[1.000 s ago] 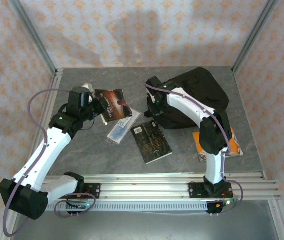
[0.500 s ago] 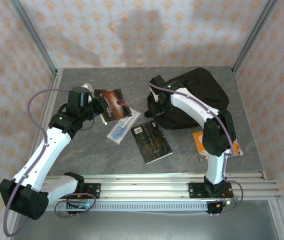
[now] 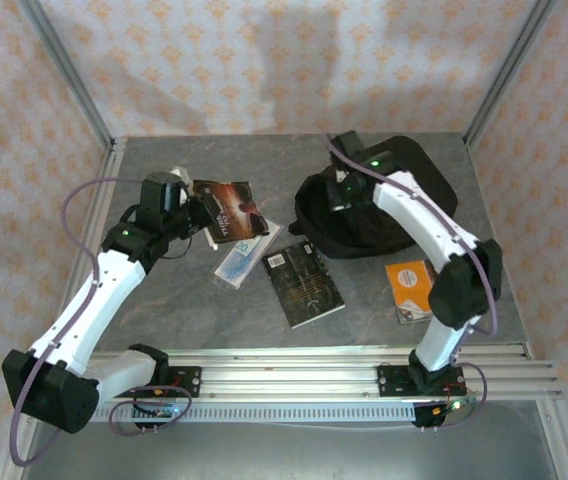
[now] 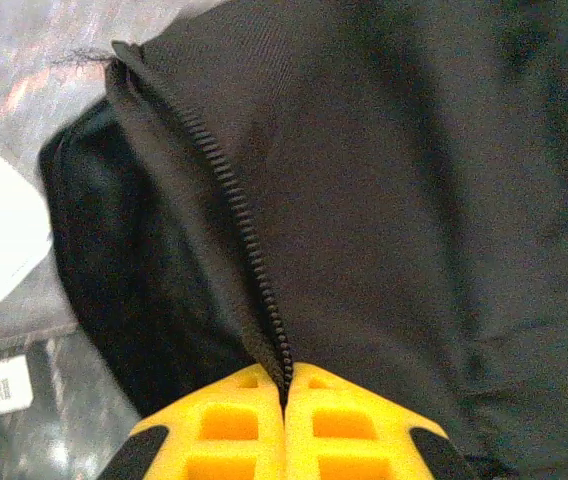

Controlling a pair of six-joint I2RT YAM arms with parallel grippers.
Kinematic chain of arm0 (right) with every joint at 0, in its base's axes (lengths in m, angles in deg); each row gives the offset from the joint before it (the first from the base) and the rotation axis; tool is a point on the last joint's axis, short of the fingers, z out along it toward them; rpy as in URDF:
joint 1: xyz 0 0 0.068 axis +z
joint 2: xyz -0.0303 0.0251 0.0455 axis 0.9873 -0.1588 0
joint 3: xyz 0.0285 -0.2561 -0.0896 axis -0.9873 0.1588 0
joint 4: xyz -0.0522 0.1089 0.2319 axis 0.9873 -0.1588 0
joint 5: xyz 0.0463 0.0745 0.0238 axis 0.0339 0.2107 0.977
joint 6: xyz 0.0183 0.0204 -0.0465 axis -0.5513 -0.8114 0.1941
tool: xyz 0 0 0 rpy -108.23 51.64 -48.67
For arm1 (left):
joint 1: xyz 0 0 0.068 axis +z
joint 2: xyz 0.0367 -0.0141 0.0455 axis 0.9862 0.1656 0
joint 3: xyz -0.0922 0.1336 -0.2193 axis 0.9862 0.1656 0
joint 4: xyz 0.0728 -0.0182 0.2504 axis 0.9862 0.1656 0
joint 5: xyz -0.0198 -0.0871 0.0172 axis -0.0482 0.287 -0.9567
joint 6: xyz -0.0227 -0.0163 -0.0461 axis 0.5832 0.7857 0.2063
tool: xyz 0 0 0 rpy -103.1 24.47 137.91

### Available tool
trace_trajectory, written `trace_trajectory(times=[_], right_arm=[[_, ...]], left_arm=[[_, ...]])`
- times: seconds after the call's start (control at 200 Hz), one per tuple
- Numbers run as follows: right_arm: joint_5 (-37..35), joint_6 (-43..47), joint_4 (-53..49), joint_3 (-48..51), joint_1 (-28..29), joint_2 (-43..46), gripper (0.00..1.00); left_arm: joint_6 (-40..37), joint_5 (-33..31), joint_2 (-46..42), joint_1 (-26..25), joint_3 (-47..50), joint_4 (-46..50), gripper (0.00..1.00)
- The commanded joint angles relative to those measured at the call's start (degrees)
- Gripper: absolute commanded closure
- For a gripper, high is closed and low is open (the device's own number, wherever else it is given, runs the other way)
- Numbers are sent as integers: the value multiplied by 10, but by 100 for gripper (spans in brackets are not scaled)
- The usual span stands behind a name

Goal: Pack the student bag
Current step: Open the student bag at the top-right of the table, then place the book in the student bag.

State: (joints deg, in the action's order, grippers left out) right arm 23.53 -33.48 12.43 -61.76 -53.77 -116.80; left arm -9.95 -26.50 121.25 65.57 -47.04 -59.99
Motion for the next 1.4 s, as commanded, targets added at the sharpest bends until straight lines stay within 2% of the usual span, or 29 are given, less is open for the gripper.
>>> trace_trajectory(times=[0.0, 0.09, 0.19, 0.325, 0.49, 0.585, 0.741, 1.031, 1.181, 1.306, 1.396], right_arm=[[-136, -51, 52, 7, -17, 80, 100], [-181, -58, 58, 4, -22, 96, 100], [-199, -63, 47, -12, -32, 92, 100], [-174, -78, 65, -6, -47, 104, 100], [-139, -86, 83, -4, -54, 109, 100], [-136, -93, 83, -11, -54, 107, 100], [-127, -100, 84, -27, -55, 101, 100], [-124, -99, 82, -53, -55, 94, 100], [-101, -111, 86, -58, -55, 87, 100], [-78, -129, 94, -50, -55, 81, 100], [-66, -140, 108, -39, -55, 76, 100]], left_arm=[[38, 51, 23, -11, -23, -73, 100], [49, 49, 40, -44, -30, -101, 100], [58, 51, 71, -81, -53, -135, 100], [83, 67, 131, -114, -87, -204, 100], [142, 97, 216, -133, -123, -301, 100], [152, 90, 266, -143, -153, -315, 100], [216, 105, 351, -147, -179, -388, 100], [265, 94, 474, -184, -260, -436, 100], [297, 78, 529, -198, -287, -474, 100], [329, 79, 611, -215, -368, -506, 100], [338, 83, 690, -237, -469, -503, 100]])
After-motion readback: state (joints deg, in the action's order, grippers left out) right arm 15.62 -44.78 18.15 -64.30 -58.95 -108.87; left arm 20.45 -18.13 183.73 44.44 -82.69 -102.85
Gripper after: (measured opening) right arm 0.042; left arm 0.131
